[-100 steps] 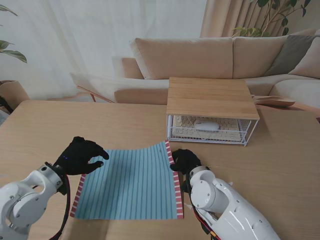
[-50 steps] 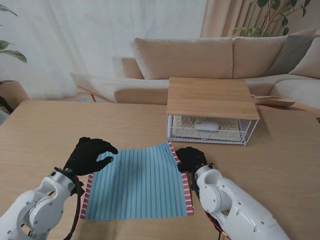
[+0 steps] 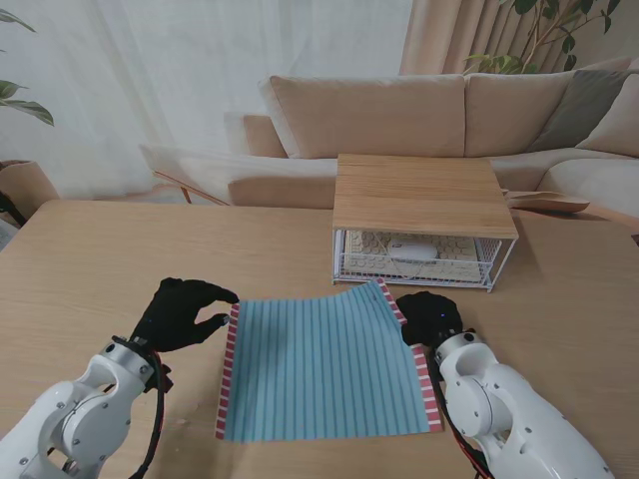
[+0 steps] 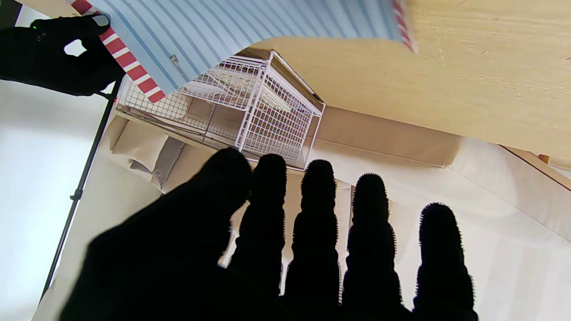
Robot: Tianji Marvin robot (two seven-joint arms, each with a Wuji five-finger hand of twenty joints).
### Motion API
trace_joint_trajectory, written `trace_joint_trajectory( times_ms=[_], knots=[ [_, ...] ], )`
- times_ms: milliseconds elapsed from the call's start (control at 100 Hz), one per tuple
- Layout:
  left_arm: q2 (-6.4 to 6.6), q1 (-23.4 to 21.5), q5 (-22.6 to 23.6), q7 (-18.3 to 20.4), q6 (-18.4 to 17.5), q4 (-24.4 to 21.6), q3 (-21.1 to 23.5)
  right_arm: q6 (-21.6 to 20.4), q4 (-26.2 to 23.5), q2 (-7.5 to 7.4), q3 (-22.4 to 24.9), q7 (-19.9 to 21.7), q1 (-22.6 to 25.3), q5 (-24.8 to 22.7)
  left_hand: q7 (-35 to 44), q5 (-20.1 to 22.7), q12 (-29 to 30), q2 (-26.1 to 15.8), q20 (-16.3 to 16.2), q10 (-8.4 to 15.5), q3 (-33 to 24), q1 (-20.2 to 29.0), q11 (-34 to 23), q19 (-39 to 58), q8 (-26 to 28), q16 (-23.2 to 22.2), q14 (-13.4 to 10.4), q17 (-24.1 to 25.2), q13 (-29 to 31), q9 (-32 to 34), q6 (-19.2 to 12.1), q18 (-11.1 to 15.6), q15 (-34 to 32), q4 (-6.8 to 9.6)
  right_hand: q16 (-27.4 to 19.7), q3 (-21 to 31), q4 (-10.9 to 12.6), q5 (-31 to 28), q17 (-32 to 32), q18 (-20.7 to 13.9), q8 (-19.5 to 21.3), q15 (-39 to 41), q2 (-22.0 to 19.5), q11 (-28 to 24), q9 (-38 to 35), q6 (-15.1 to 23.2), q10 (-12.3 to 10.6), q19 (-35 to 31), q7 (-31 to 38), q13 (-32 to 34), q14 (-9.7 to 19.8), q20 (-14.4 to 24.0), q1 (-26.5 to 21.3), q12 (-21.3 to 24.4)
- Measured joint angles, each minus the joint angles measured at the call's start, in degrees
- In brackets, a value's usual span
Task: Unroll the mouse pad and set up the keyboard and mouse from the tabletop organizer
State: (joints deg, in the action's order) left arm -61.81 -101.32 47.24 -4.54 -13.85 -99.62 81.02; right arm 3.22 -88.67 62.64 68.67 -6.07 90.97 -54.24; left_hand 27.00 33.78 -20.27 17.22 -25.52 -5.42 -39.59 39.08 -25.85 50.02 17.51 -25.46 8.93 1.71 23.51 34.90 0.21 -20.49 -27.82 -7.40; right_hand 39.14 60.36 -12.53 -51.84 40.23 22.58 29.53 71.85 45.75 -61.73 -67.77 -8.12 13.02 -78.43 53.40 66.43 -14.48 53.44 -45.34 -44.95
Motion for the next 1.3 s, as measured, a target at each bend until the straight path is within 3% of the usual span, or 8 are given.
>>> trace_joint_trajectory(
  times_ms=[220,450,560,720,1130,1300],
  knots=[
    [-0.31,0.0,-4.8,0.4,0.7,0.0,-0.4,-2.4,-1.3,-0.74,6.2,-3.0,4.6,-5.7,-0.6,-3.1,0.5,-1.4,0.0,-1.5,2.8,-4.3,0.5,0.0,0.0,0.0,1.9,0.0,-0.7,-0.6,0.4,-0.8,1.1,0.71,0.1,0.0,0.0,0.0,0.0,0.0,0.0,-0.2,0.1,0.0,0.0,0.3,0.0,0.0,0.0,0.0,0.0,0.0,0.0,0.0],
    [-0.53,0.0,-4.6,0.4,1.1,0.1,-0.6,-2.0,-2.3,-1.15,11.6,-7.1,9.4,-10.4,-1.0,-3.1,0.5,-1.8,0.0,-1.7,4.0,-4.9,0.7,0.0,0.0,0.0,2.2,0.0,-0.7,-0.6,0.6,-1.3,1.1,0.71,0.3,0.0,0.0,0.0,0.0,-0.1,0.0,-0.3,0.3,0.1,0.0,0.6,-0.2,0.0,0.0,0.0,0.3,0.0,0.0,-0.1],
    [-0.53,0.0,-4.7,0.7,1.3,0.1,-0.7,-1.4,-2.3,-1.06,13.9,-11.8,11.6,-10.1,-1.0,-3.1,0.5,-1.9,0.0,-1.8,4.5,-4.8,0.7,0.0,0.0,0.0,2.3,0.0,-0.7,-0.9,0.8,-1.3,1.2,0.71,0.4,0.0,0.0,0.0,0.0,-0.2,0.0,-0.3,0.3,0.1,0.0,0.7,-0.3,0.0,0.0,0.0,0.3,0.0,0.0,-0.2],
    [-0.53,0.0,-4.9,1.3,2.2,0.0,-0.9,-1.3,-2.8,-0.87,17.5,-12.4,14.7,-10.9,-1.0,-3.1,0.5,-2.3,0.0,-1.8,5.0,-4.8,0.7,0.0,0.0,0.0,2.3,0.0,-0.7,-1.0,1.1,-1.3,1.2,0.71,0.4,0.0,0.0,0.0,0.0,-0.3,0.0,-0.4,0.4,0.1,0.0,1.2,-0.4,0.0,0.0,0.0,0.4,0.0,0.1,-0.3],
    [-0.67,1.1,-7.8,1.5,5.0,0.3,-3.1,-0.5,-1.9,-0.85,22.3,-18.6,18.9,-13.8,-1.1,-3.1,0.5,-2.3,0.0,-2.3,5.1,-4.8,0.8,0.0,0.0,0.0,2.4,0.0,-1.4,-1.6,1.9,-1.3,1.9,0.71,1.0,0.0,0.0,0.0,0.1,-0.6,0.0,-0.4,0.4,0.1,0.0,1.3,-0.6,0.1,0.0,0.0,0.6,0.0,0.1,-0.5],
    [-0.83,1.3,-7.9,1.5,5.1,0.7,-3.4,-0.6,-1.0,-0.98,24.3,-19.3,19.4,-17.7,-1.2,-3.1,0.5,-2.3,0.0,-2.3,5.1,-4.8,0.7,0.0,0.0,0.0,2.4,0.0,-1.4,-1.6,1.9,-1.4,1.9,0.71,1.1,0.0,0.0,0.0,0.1,-0.7,0.0,-0.4,0.4,0.1,0.0,1.9,-0.7,0.1,0.0,0.0,0.7,0.0,0.4,-0.5]
  ],
)
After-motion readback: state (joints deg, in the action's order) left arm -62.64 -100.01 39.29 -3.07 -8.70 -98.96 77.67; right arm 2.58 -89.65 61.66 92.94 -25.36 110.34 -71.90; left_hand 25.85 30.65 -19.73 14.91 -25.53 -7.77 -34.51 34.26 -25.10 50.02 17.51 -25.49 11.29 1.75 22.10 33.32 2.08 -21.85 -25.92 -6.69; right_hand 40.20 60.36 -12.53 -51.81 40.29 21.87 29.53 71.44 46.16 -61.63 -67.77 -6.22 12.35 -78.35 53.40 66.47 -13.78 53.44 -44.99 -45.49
